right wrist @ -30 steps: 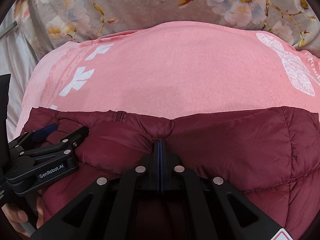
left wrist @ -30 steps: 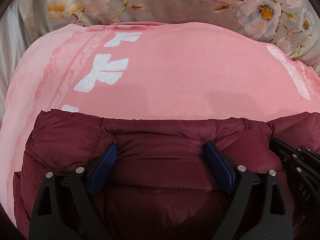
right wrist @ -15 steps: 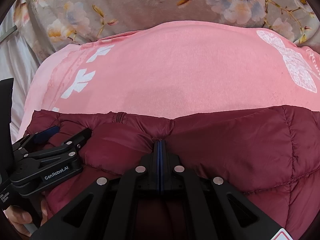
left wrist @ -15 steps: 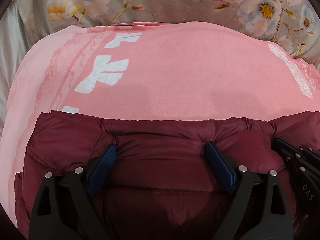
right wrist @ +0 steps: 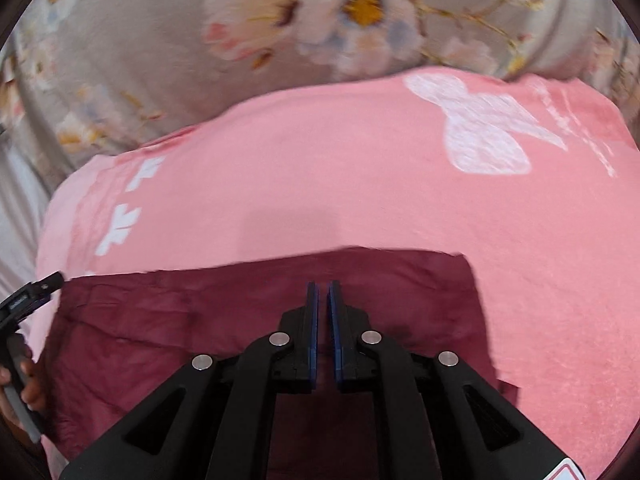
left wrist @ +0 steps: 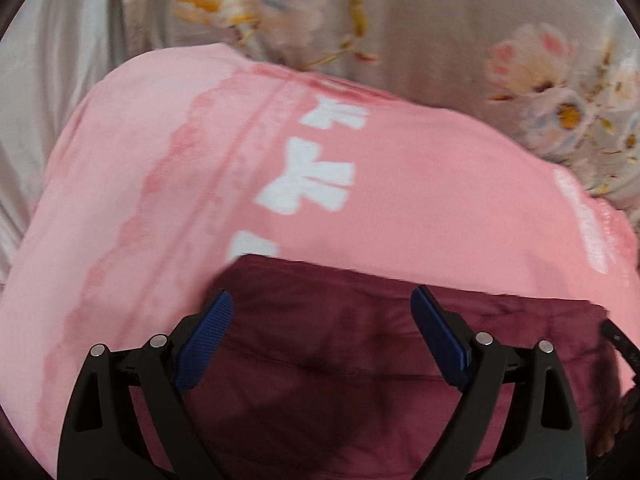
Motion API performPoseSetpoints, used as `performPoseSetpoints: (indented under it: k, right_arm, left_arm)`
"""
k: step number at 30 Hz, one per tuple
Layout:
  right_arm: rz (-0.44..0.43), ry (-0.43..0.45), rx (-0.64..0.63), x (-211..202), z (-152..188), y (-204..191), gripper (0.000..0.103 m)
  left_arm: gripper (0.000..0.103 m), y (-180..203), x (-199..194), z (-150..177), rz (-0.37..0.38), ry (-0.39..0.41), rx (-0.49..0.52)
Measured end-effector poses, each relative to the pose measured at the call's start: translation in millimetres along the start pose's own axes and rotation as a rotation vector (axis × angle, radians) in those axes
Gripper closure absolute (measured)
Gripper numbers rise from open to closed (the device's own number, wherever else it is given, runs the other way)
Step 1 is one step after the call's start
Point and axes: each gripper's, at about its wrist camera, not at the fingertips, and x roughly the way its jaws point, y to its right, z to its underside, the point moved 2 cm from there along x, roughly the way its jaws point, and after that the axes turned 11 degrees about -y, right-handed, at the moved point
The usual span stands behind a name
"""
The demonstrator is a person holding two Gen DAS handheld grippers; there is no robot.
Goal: Fold large clothes
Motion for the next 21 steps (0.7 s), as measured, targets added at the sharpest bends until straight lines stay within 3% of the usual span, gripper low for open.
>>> performPoseSetpoints:
  k: [6,13,21]
  right_arm:
    - [0.032,-0.012,-0.009,15.2,8.1,4.0,0.096]
    - [0.018,0.0,0.012,19.9,10.2,8.0,0.097]
    - [0.003,0.007,0.032,21.3,9.9,10.8,0.098]
  left_arm:
    - [0.013,-14.5,37.7,16.8,-0.093,-0.055,0.006]
    - [0.008,-24.2,52.3,20.9,-0.032,-0.089,-0.048]
    - [0.006,-19.3,55.3,22.5,-0.064,-0.077,-0.039]
